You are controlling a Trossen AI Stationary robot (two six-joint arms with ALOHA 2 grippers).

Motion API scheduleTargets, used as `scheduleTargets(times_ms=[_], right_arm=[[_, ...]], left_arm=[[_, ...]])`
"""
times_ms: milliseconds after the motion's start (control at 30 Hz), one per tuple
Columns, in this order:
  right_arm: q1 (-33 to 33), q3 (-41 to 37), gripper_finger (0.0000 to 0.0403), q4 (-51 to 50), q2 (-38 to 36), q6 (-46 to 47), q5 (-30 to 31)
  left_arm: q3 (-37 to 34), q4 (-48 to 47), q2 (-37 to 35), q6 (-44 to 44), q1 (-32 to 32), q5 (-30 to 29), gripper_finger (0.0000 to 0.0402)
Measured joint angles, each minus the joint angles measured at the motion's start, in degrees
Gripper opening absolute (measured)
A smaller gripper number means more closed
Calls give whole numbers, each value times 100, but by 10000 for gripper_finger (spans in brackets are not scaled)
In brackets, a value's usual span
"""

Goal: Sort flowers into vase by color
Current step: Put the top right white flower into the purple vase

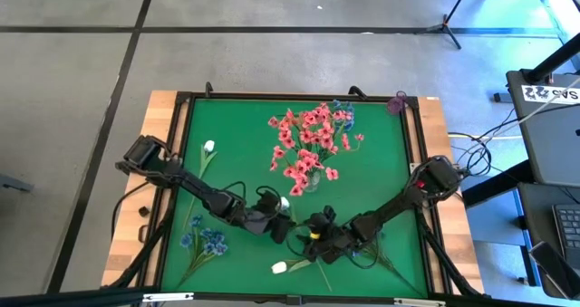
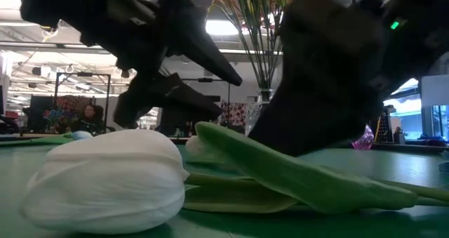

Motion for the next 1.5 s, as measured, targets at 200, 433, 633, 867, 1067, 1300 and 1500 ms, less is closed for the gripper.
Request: scheduleTargets(times_ms=[200,433,633,867,1067,1300,1500], right_arm=[[-114,11,205,537,232,-739,-193],[-101,15,163,605,398,-1044,319],[-338,35,157,685,322,-919,-210],[-698,65,204,679,286,-734,-837],[-910,68,203,675,284,-630,-1085],[-968,47,91,754,302,-539,-931],[-943,25,17,788,76,-560,-1329]], left_arm=[[0,-219,-463,179,-121,139,178],[0,-1910,-1723,312,-452,115,178],[0,-2602,-2543,164,-784,-385,178],[0,-2604,-2686,166,-964,-1243,178],[0,-2610,-2686,259,-1083,-1507,178],[0,-2606,-2685,347,-1194,-1962,178],[0,-2538,-2684,553,-1356,-2140,178]])
